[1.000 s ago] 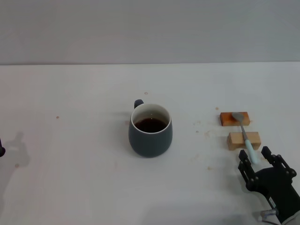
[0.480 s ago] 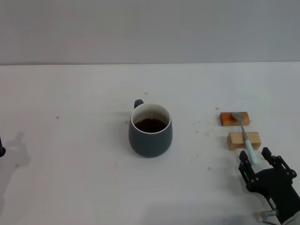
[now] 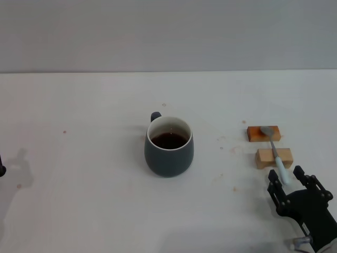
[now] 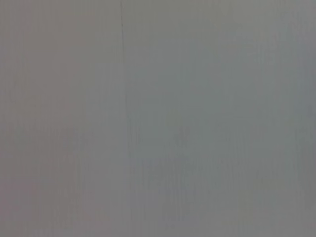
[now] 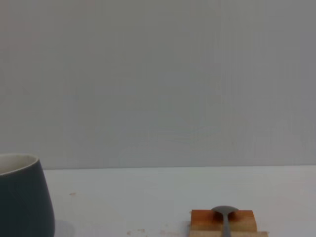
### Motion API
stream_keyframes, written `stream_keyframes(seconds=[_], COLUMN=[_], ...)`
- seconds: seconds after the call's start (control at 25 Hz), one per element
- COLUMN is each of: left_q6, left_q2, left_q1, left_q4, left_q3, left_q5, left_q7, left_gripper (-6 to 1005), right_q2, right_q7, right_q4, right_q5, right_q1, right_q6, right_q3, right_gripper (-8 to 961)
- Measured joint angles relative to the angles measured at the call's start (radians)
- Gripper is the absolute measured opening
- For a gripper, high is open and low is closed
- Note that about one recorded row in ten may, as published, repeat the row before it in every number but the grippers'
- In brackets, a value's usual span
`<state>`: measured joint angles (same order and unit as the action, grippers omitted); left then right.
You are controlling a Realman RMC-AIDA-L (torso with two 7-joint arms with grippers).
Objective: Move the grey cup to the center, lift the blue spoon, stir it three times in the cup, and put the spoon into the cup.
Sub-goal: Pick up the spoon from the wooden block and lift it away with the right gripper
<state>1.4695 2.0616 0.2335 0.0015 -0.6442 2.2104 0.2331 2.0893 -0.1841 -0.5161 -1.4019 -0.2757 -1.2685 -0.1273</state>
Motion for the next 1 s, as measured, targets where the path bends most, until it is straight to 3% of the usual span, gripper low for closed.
stream_keyframes(seconds=[1.0], left_q6=[0.0], left_q2=[0.0], left_q1=[0.001], left_q4=[0.0], left_q3=[0.0], left_q5=[0.0], left_q7=[0.0], left_gripper=[-2], right_q2=[0.0], right_q7=[0.0], right_q4=[-0.001], right_q5=[-0.001], right_q1=[-0.004], right_q6=[0.005], right_q3=[0.0], right_gripper=[466])
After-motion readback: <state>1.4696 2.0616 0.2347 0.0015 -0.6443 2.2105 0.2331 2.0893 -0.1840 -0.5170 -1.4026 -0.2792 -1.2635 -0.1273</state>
